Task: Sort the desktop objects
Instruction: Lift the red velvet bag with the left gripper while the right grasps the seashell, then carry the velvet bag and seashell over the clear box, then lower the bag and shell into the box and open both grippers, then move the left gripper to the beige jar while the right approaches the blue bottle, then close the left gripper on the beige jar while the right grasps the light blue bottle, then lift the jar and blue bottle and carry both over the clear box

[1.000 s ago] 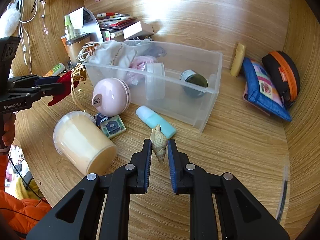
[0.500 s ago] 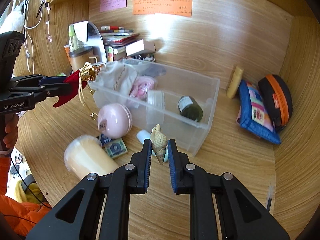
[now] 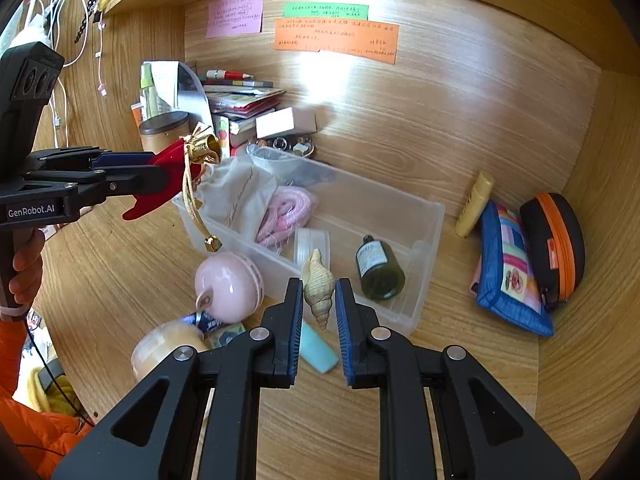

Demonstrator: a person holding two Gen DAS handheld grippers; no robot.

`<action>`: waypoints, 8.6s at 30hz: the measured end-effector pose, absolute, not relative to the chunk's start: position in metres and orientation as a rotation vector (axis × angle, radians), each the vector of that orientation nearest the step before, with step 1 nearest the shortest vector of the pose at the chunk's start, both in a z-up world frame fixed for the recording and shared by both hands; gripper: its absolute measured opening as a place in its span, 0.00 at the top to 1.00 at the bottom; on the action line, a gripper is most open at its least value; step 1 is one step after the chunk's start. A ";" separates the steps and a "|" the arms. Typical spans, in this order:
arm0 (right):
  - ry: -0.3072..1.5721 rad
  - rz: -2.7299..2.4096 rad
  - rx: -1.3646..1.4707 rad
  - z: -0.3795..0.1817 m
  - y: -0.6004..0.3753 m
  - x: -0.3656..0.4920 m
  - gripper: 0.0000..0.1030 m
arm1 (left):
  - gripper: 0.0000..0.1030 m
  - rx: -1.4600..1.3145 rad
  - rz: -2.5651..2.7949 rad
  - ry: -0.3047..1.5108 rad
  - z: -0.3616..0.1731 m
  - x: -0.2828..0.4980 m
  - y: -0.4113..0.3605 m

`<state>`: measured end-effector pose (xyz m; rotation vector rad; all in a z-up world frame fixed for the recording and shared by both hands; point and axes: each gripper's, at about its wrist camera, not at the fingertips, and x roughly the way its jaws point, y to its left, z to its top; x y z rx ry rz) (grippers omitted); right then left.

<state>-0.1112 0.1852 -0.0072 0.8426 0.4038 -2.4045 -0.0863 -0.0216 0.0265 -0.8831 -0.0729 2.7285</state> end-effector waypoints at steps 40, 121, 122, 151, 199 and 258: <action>0.348 -2.327 0.959 -0.038 0.179 -0.197 0.86 | 0.57 -1.028 2.632 0.002 -0.006 -0.175 0.016; 0.322 -2.486 1.027 -0.056 0.219 -0.085 0.22 | 0.10 -1.109 2.665 -0.047 -0.023 -0.062 0.023; 0.323 -2.487 1.024 -0.055 0.220 -0.085 0.22 | 0.10 -1.116 2.666 -0.039 -0.024 -0.061 0.026; 0.330 -2.514 1.047 -0.064 0.244 -0.066 0.22 | 0.09 -1.217 2.586 0.001 -0.073 -0.051 0.079; 0.374 -2.310 1.173 -0.100 0.162 -0.145 0.53 | 0.32 -1.222 2.640 0.022 -0.081 -0.070 0.025; 0.330 -2.450 0.878 -0.011 0.181 -0.099 0.78 | 0.36 -0.948 2.774 -0.047 0.000 -0.067 0.014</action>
